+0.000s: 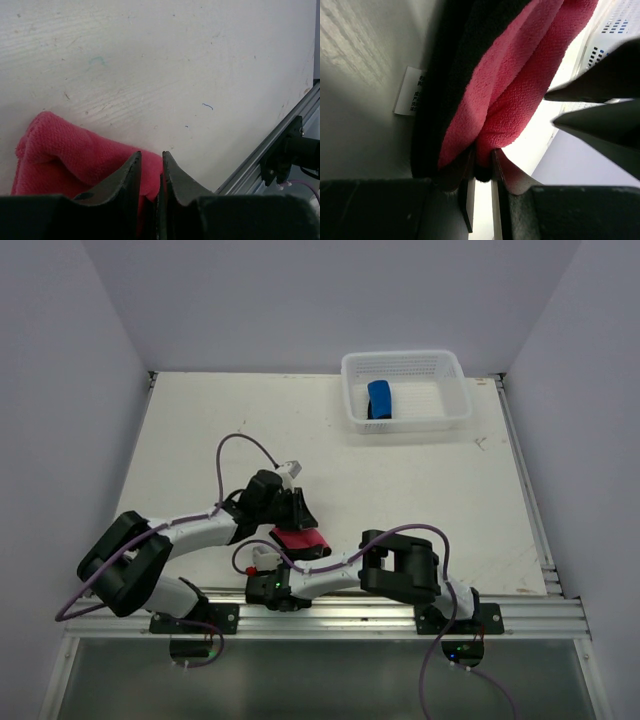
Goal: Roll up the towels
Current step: Roll the towel
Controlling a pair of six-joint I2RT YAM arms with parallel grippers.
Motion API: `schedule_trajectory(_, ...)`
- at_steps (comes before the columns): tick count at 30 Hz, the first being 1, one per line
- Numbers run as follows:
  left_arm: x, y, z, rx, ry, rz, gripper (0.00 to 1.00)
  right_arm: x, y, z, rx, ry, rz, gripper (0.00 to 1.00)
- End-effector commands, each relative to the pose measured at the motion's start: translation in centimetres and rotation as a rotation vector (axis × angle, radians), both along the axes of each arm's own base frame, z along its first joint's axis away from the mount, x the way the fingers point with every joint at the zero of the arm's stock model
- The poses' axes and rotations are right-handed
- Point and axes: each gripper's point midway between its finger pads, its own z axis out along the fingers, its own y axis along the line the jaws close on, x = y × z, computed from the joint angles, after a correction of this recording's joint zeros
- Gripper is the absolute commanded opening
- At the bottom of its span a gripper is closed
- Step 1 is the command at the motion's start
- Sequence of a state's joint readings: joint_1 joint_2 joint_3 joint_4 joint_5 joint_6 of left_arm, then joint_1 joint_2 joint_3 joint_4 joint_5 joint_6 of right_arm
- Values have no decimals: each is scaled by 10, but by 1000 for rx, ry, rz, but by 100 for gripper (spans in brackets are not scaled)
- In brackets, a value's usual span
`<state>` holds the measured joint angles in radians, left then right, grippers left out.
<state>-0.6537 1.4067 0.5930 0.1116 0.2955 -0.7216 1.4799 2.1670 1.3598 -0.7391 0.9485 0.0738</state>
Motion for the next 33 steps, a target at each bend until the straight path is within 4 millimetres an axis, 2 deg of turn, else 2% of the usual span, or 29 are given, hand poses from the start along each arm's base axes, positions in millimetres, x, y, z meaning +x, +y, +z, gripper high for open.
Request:
schedule_trajectory(1, 0, -9, -6, -66, -33, -19, 26, -28, -5, -70, 32, 271, -68, 0)
schedule_trajectory(8, -18, 10, -50, 3, 42, 28, 20, -26, -4, -65, 60, 262, -73, 0)
schedule_trajectory(12, -25, 21, -65, 38, 70, 62, 18, -21, 2, -48, 167, 256, -106, 0)
schedule_trajectory(14, -29, 24, -70, 48, 85, 72, 17, -20, 12, -33, 259, 246, -119, 0)
schedule_trajectory(15, -30, 26, -72, 52, 88, 78, 17, -19, 12, -29, 288, 241, -129, 8)
schedule_trajectory(16, -32, 30, -76, 64, 95, 87, 17, -17, 18, -15, 349, 225, -131, 11)
schedule_trajectory(17, -32, 30, -77, 65, 97, 93, 16, -17, 19, -9, 388, 218, -147, 14)
schedule_trajectory(18, -33, 32, -78, 68, 99, 96, 16, -17, 19, -4, 416, 211, -155, 20)
schedule_trajectory(20, -36, 35, -81, 77, 107, 107, 15, -17, 24, 17, 511, 204, -173, 25)
schedule_trajectory(22, -38, 38, -84, 86, 116, 111, 15, -19, 26, 28, 573, 212, -188, 31)
schedule_trajectory(26, -41, 41, -89, 92, 134, 127, 13, -25, 29, 59, 687, 254, -194, 38)
schedule_trajectory(28, -43, 42, -90, 87, 134, 133, 13, -30, 27, 66, 720, 273, -205, 42)
schedule_trajectory(33, -45, 44, -91, 88, 136, 137, 11, -36, 10, 88, 827, 296, -241, 45)
